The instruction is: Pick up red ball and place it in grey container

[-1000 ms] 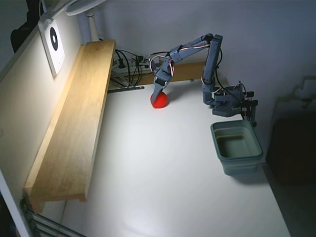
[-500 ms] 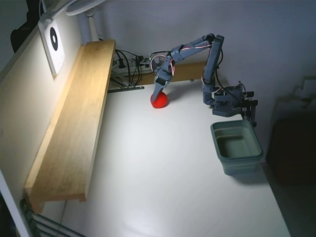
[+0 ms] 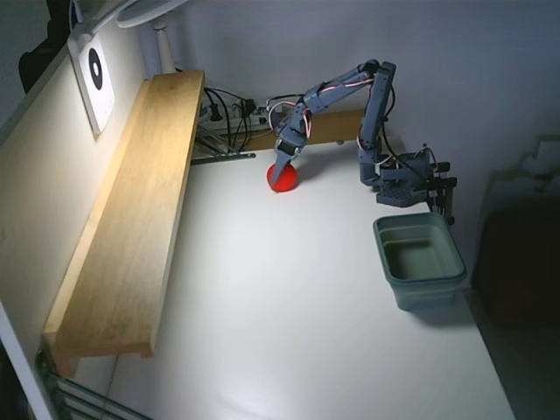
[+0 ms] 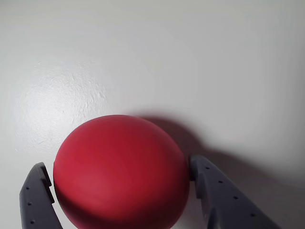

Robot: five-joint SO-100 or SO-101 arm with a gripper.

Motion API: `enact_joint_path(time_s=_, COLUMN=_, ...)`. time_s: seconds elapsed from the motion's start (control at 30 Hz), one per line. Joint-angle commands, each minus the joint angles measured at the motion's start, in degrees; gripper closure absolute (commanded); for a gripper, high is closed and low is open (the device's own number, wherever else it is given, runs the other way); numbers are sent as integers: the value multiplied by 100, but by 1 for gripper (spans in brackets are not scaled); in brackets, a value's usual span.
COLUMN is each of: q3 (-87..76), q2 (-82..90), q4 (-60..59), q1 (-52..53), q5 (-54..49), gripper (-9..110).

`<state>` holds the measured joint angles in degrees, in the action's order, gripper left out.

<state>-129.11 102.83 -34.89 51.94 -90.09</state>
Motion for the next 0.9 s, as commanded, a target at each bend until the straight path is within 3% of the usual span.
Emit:
enact_joint_path(time_s=0.0, q3=-40, q2=43, q4=114, q1=74, q5=9, gripper=63)
enact_joint_path(time_s=0.3, q3=-60, q2=26, q4=151, q1=74, q5=9, gripper=63)
enact_joint_path(time_s=0.33, q3=-60, q2=26, q4=151, q1=74, q5=9, gripper=78)
enact_joint_path(time_s=0.87, q3=-60, q2=26, q4=151, q1=74, q5=9, gripper=78)
